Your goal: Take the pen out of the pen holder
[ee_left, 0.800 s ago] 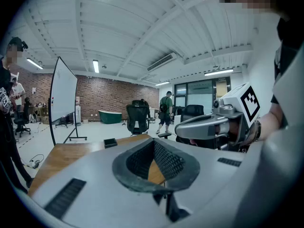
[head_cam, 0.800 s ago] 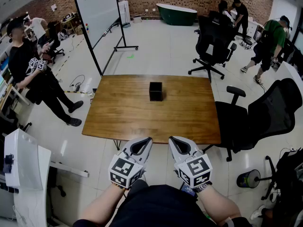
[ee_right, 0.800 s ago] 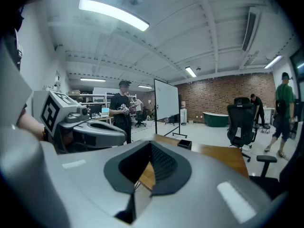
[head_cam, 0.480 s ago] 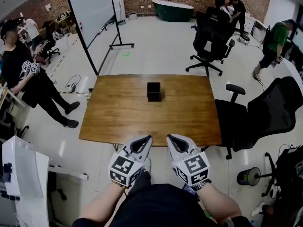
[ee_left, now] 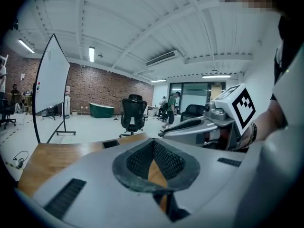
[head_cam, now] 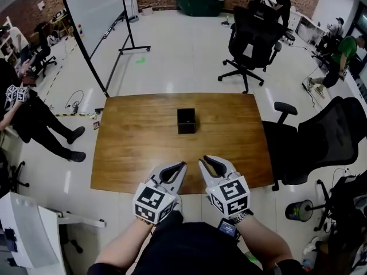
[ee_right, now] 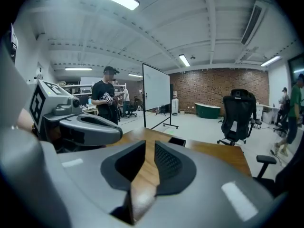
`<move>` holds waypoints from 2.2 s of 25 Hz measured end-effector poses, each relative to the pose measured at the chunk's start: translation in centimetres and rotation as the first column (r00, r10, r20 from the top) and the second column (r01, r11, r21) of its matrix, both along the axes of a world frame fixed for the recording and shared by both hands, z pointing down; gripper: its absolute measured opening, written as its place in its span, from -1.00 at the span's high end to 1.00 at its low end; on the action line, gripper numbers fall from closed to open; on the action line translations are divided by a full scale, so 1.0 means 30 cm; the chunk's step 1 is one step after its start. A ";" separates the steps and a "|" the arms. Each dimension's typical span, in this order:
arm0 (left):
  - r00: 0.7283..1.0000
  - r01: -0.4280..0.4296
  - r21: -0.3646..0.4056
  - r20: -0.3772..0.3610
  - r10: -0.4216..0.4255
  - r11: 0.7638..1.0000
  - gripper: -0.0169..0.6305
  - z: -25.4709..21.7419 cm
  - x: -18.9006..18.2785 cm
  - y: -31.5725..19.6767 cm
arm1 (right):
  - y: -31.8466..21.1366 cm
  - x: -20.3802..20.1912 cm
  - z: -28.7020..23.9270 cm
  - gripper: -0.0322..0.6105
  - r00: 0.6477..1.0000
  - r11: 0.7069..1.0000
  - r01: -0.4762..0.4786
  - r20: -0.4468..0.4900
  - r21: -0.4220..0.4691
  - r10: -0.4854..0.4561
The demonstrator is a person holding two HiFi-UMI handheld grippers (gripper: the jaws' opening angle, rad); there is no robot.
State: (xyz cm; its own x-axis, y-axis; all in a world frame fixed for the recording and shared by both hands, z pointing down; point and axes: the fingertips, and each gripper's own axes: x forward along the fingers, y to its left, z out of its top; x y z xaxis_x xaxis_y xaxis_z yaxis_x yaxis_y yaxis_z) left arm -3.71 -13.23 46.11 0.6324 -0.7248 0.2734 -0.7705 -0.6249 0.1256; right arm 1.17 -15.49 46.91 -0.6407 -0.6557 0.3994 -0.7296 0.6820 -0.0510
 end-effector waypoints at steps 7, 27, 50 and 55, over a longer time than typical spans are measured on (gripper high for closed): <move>0.998 -0.057 -0.051 -0.031 0.056 0.997 0.93 0.038 -0.097 -0.208 | -0.288 -0.080 0.093 0.61 0.993 0.993 -0.103 -0.062 -0.061 0.100; 0.989 -0.143 -0.158 -0.055 0.136 0.977 0.93 0.244 -0.164 -0.608 | -0.771 -0.127 0.505 0.55 0.948 0.939 -0.246 -0.261 -0.239 0.182; 0.997 -0.071 -0.133 -0.022 0.068 0.989 0.93 0.196 -0.210 -0.579 | -0.748 -0.113 0.351 0.80 0.956 0.964 -0.233 -0.212 -0.131 0.203; 0.999 -0.031 -0.094 -0.010 0.031 0.995 0.93 0.110 -0.176 -0.466 | -0.630 -0.074 0.213 0.80 0.968 0.976 -0.208 -0.154 -0.068 0.196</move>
